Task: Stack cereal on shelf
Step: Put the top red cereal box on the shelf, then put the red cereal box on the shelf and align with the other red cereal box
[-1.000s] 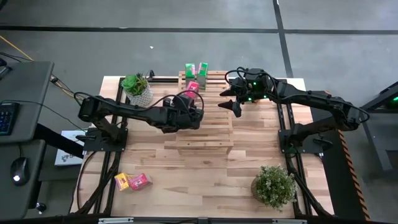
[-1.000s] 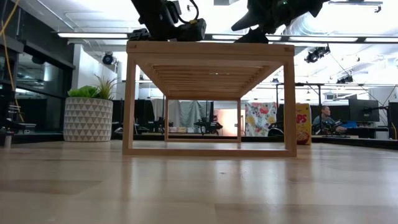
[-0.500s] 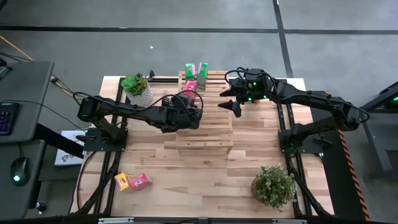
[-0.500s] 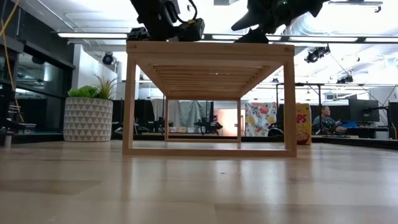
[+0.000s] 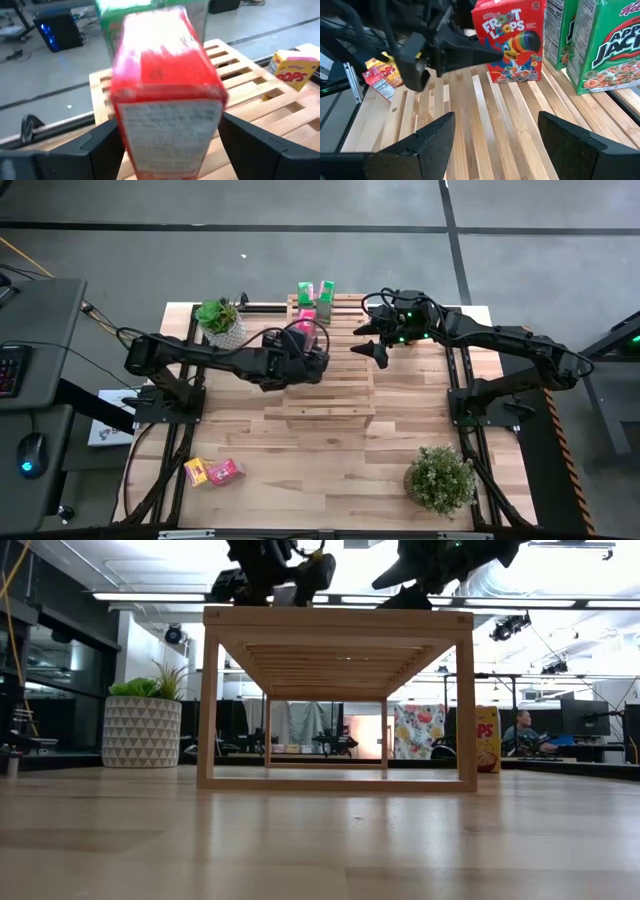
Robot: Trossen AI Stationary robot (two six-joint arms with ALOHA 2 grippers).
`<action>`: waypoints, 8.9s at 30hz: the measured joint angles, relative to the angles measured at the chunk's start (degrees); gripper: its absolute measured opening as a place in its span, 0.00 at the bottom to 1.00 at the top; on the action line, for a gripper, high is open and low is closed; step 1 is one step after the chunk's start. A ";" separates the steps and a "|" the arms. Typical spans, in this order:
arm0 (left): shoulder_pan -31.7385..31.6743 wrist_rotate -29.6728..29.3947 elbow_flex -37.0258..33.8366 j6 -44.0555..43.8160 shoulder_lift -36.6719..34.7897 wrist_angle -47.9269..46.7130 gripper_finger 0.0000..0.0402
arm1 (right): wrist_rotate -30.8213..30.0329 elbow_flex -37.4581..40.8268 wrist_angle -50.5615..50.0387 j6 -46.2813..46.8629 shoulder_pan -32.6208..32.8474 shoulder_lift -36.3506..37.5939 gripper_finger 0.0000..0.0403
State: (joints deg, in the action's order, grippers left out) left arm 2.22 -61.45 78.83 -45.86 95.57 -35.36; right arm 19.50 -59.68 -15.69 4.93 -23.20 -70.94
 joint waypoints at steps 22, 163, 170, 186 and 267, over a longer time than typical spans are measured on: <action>2.05 -0.44 18.13 33.16 -0.02 -0.39 0.73 | 0.01 0.00 -0.02 0.61 0.00 0.00 0.69; 17.33 62.69 -24.03 -4.62 -33.48 47.56 0.66 | -23.82 -9.40 -29.53 4.21 -5.05 0.18 0.69; 14.66 69.27 -11.40 -1.84 -32.55 29.94 0.68 | -23.83 -9.40 -29.52 5.49 -5.05 0.18 0.69; 37.32 54.61 20.07 -12.93 -9.05 -49.81 0.68 | -23.86 -9.35 -29.52 3.80 -5.05 0.17 0.69; 53.61 51.91 -13.56 -36.53 -6.10 -29.24 0.50 | -25.59 -9.35 -29.46 -0.91 -5.05 0.17 0.69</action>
State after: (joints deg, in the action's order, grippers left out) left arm 55.83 -9.54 65.28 -82.39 89.47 -64.60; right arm -6.09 -69.04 -45.15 4.02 -28.25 -70.76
